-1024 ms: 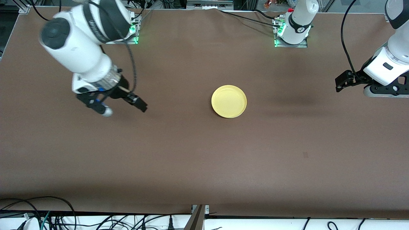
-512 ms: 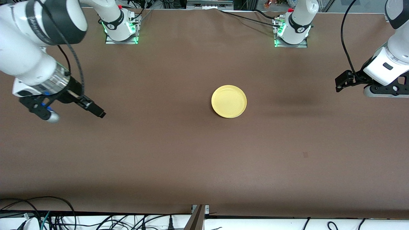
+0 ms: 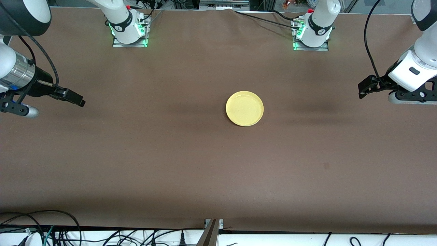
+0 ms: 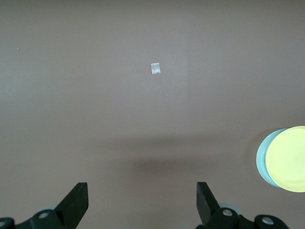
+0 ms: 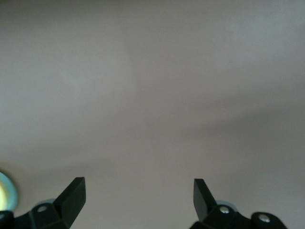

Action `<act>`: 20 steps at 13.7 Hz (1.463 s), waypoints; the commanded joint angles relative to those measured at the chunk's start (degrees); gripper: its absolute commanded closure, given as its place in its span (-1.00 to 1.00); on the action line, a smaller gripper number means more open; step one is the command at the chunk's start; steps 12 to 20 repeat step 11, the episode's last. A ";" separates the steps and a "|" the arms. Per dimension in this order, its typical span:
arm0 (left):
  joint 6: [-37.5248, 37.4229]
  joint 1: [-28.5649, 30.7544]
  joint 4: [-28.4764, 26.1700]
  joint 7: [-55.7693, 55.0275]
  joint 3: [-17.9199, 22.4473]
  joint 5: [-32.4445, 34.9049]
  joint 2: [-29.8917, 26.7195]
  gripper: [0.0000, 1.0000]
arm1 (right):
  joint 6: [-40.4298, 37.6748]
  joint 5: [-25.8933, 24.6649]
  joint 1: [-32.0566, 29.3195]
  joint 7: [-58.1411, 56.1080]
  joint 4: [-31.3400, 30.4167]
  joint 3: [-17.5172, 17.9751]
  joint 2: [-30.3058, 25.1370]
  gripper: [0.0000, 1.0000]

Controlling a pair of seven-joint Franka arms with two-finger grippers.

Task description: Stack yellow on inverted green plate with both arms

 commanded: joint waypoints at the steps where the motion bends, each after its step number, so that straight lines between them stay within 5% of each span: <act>1: -1.79 0.00 1.45 1.03 0.34 -0.50 0.43 -1.00 | 0.08 -2.33 -8.26 -6.27 -8.20 8.83 -7.39 -1.00; 3: -1.53 0.00 1.45 1.03 0.34 -0.50 0.51 -1.00 | -0.18 -2.42 -15.65 -8.83 -9.98 15.51 -9.16 -1.00; 20: -1.70 -0.17 1.89 1.11 0.34 -0.50 0.52 -1.00 | -2.82 -3.47 -15.59 -10.24 -8.58 16.24 -8.64 -1.00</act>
